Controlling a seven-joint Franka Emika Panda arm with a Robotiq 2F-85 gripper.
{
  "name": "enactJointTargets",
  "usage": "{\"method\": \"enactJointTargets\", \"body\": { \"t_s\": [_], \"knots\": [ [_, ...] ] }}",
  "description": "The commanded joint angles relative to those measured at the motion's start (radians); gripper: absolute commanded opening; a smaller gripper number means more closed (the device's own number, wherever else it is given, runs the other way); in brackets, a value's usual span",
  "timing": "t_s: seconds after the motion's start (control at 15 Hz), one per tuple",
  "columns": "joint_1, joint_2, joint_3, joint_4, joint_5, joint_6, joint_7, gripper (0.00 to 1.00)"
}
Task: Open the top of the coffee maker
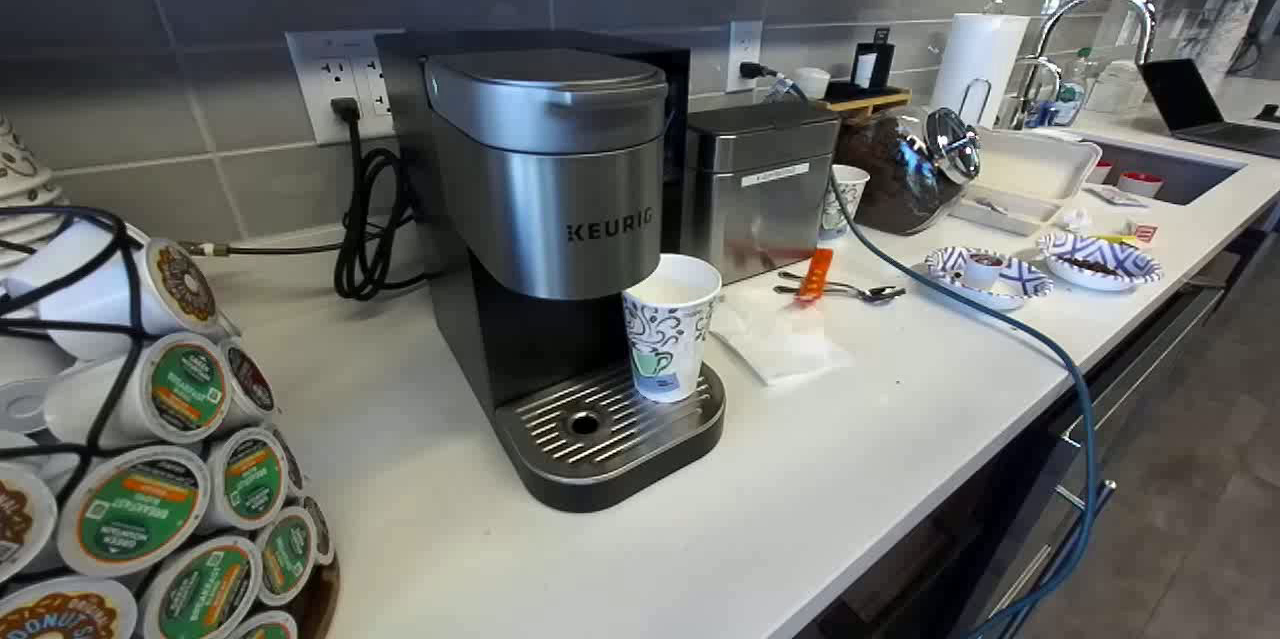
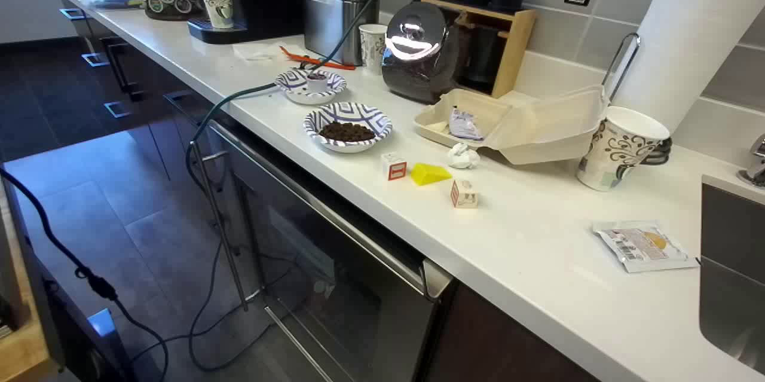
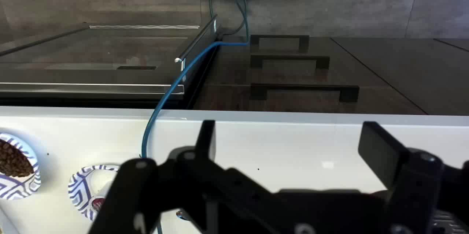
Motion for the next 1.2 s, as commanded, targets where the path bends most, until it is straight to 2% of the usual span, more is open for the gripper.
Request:
{"method": "enactJointTargets", "body": {
  "t_s": [0.0,0.53,0.6,0.67,0.93,1.13],
  "knots": [
    [0.006,0.002,-0.005,0.002,-0.004,-0.002,0.003,1.00],
    [0.006,0.002,-0.005,0.002,-0.004,-0.002,0.003,1.00],
    [0.018,-0.036,0.010,-0.012,0.001,0.101,0.008,1.00],
    [0.029,-0.044,0.017,-0.008,0.006,0.139,0.008,1.00],
    [0.071,-0.063,0.113,0.058,-0.044,0.241,0.019,1.00],
    [0.083,-0.066,0.188,0.136,-0.117,0.245,-0.001,1.00]
  ]
}}
